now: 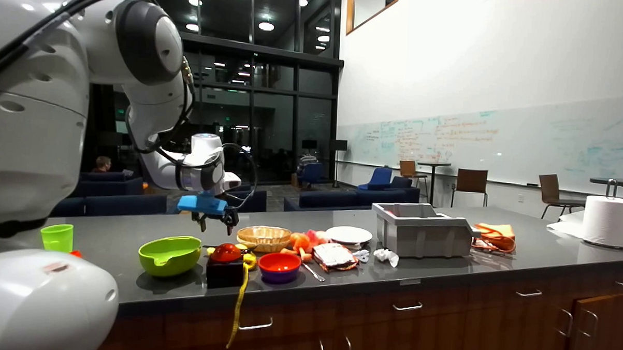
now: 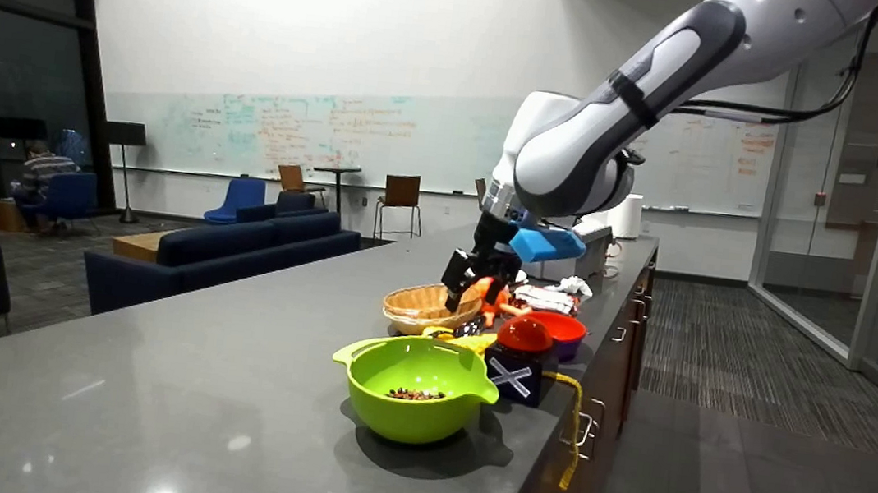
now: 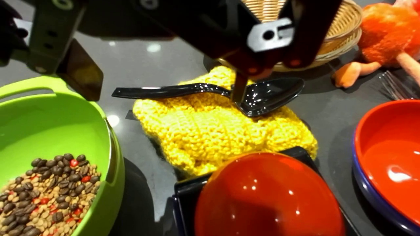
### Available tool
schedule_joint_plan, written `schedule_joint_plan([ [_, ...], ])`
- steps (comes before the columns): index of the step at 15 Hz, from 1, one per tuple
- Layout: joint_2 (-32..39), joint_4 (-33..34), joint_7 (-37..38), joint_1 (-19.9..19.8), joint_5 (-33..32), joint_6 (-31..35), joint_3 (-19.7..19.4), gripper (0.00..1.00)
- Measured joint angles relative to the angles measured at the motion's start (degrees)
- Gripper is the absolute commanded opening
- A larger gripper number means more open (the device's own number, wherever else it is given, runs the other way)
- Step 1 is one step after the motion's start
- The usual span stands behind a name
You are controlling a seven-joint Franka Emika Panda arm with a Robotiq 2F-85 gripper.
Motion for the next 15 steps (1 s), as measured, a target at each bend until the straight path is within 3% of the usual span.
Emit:
schedule_joint_plan([
  [7, 2.9, 0.2, -10.8, -1.7, 11.6, 2.1, 1.8, 1.00],
  [15, 4.4, 2.2, -13.9, -2.7, 10.1, 0.2, 1.8, 1.00],
])
